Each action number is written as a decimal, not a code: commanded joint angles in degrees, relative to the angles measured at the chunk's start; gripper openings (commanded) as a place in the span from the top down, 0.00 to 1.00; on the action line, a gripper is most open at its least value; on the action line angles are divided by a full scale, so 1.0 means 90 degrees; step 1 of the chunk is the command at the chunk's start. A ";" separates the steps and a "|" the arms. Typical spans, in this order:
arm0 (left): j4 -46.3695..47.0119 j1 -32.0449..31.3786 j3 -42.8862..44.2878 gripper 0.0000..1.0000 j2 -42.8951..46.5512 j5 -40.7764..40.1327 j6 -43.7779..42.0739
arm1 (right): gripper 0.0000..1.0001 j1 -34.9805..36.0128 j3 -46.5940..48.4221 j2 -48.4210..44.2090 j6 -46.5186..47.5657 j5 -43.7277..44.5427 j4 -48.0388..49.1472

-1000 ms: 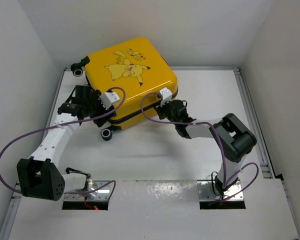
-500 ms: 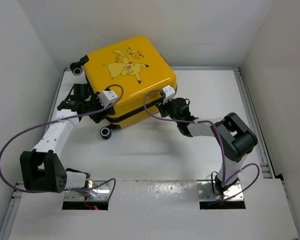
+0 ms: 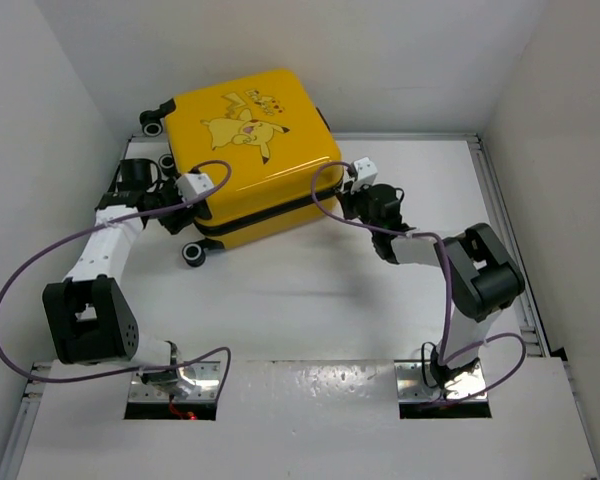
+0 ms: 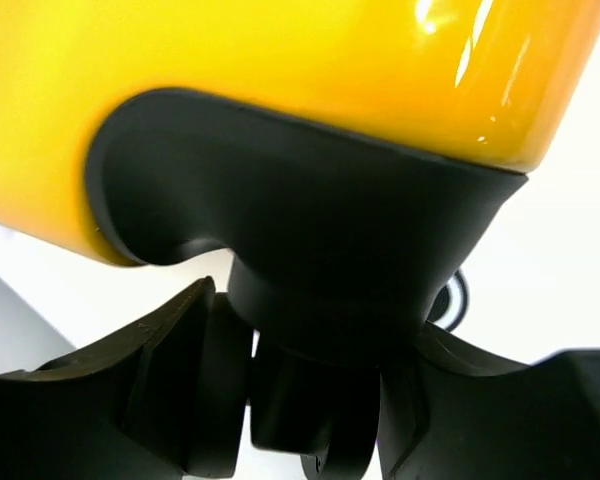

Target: Pack the luggage

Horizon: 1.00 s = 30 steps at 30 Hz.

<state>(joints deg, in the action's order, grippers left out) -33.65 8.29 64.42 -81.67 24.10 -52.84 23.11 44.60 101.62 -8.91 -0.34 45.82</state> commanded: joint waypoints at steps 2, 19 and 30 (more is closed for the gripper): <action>0.0770 0.0387 -0.0166 1.00 -0.0505 -0.2423 -0.0690 | 1.00 -0.0565 0.0220 -0.0022 0.0228 0.0126 0.0582; 0.2254 0.0143 0.0292 1.00 -0.1706 -0.2893 -0.0976 | 1.00 -0.1601 0.2807 0.2896 -0.0318 -0.1007 0.1373; 0.2518 0.0279 0.0947 0.35 -0.1425 -0.1389 0.1209 | 1.00 -0.1231 0.5151 0.4733 -0.1070 -0.1096 0.1744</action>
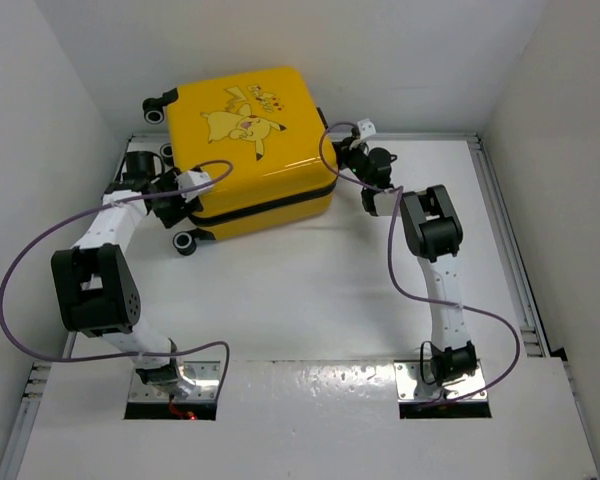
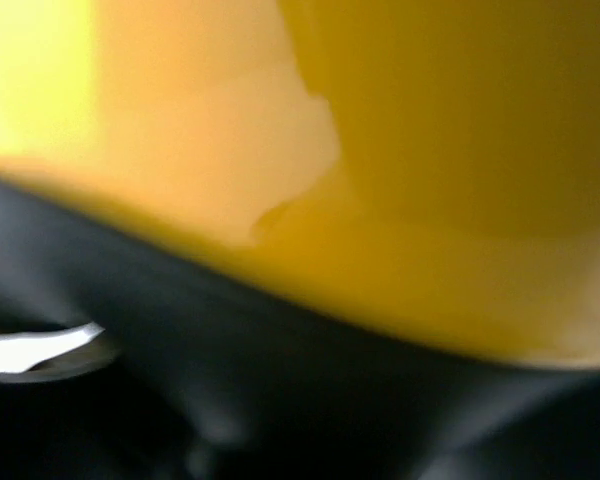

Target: Pack the luggage

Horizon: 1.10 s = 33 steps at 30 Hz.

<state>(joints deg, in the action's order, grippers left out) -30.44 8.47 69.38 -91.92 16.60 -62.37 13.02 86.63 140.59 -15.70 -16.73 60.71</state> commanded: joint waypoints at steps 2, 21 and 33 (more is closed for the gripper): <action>0.2423 0.0260 0.0455 0.25 -0.0119 -0.0555 0.2757 | 1.00 0.0027 0.0872 0.0676 -0.0393 0.0775 0.0081; 0.3509 0.1520 0.0728 0.01 0.1736 -0.0214 0.6783 | 1.00 0.1336 -0.0279 0.0073 -0.0813 0.0433 0.1077; 0.2133 0.1598 0.0104 0.01 0.2859 0.1131 0.5203 | 1.00 0.2977 0.0668 0.0267 -0.1174 0.0726 0.0940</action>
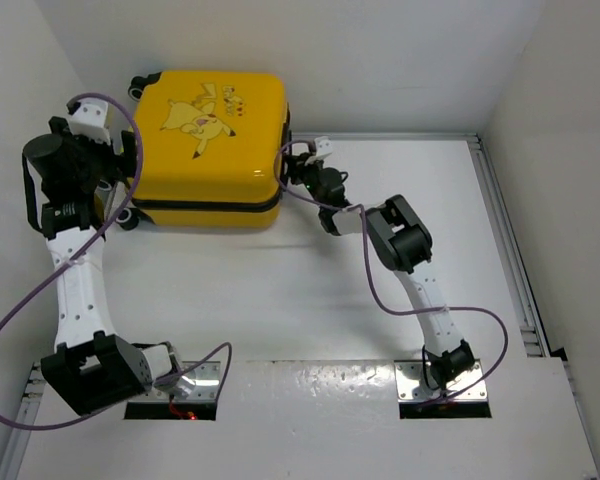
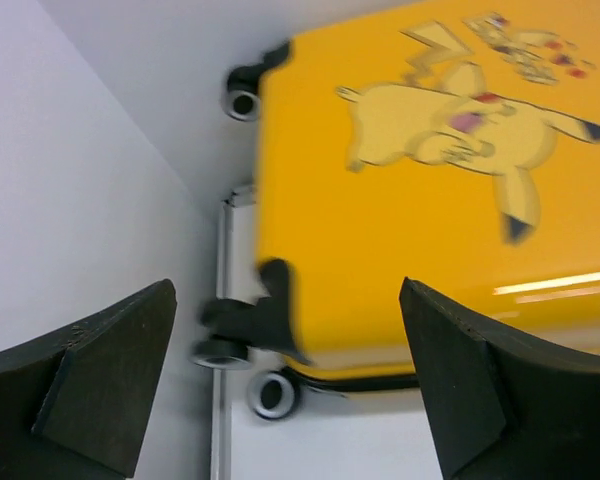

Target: Pack the luggage

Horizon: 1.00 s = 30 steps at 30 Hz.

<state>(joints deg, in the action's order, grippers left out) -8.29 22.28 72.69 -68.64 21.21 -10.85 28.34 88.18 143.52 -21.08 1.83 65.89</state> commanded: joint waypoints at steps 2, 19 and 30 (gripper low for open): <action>-0.0455 -0.0102 -0.0438 0.01 0.0507 0.0680 -0.0853 | 1.00 0.1450 0.0379 -0.0185 -0.0636 -0.1287 0.0433; -0.1647 -0.3636 -0.1533 0.08 0.0246 0.0370 -0.2506 | 1.00 -0.0023 0.2864 0.1454 -0.0548 -0.0418 -0.1129; 0.1478 -0.5630 -0.1818 0.20 -0.1756 -0.3879 -0.1012 | 1.00 -0.0062 0.3102 0.1797 -0.0646 -0.0213 -0.1168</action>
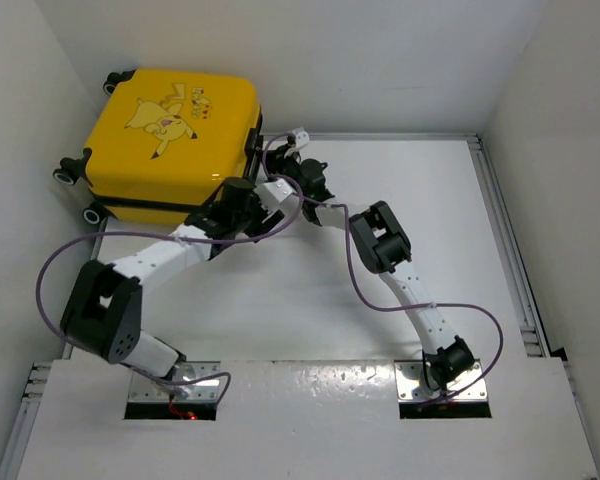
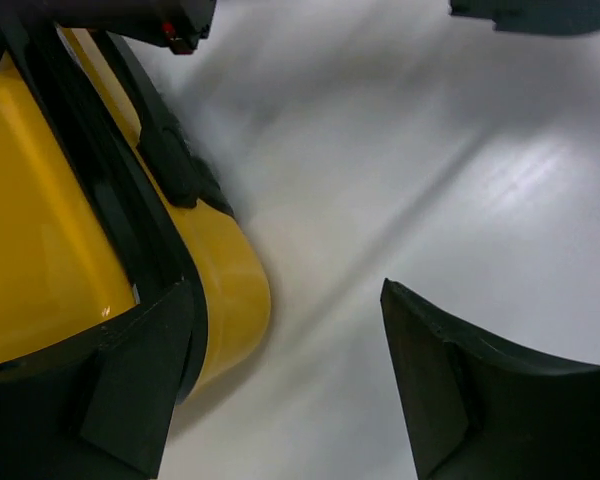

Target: Pack the luggage

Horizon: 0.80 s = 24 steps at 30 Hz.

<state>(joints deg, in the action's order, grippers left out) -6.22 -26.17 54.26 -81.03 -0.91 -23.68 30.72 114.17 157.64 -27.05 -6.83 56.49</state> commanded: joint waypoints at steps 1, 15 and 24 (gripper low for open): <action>0.1306 -0.0333 0.0444 0.20 -0.0739 -0.1606 0.0415 | 1.00 -0.0414 0.0399 0.0306 0.0027 0.0856 -0.0202; 0.2331 0.0320 0.0938 0.18 -0.1565 -0.2449 0.0191 | 1.00 -0.0591 0.0322 0.0375 -0.0129 0.0788 -0.0046; 0.0458 0.1452 0.0232 0.17 -0.0304 -0.3062 0.0629 | 1.00 -0.0201 -0.0546 -0.0123 -0.0266 0.0038 0.0286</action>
<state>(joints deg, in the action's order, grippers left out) 4.40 -24.53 59.61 -87.53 -14.28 -18.59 30.44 112.92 158.82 -30.02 -8.45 61.17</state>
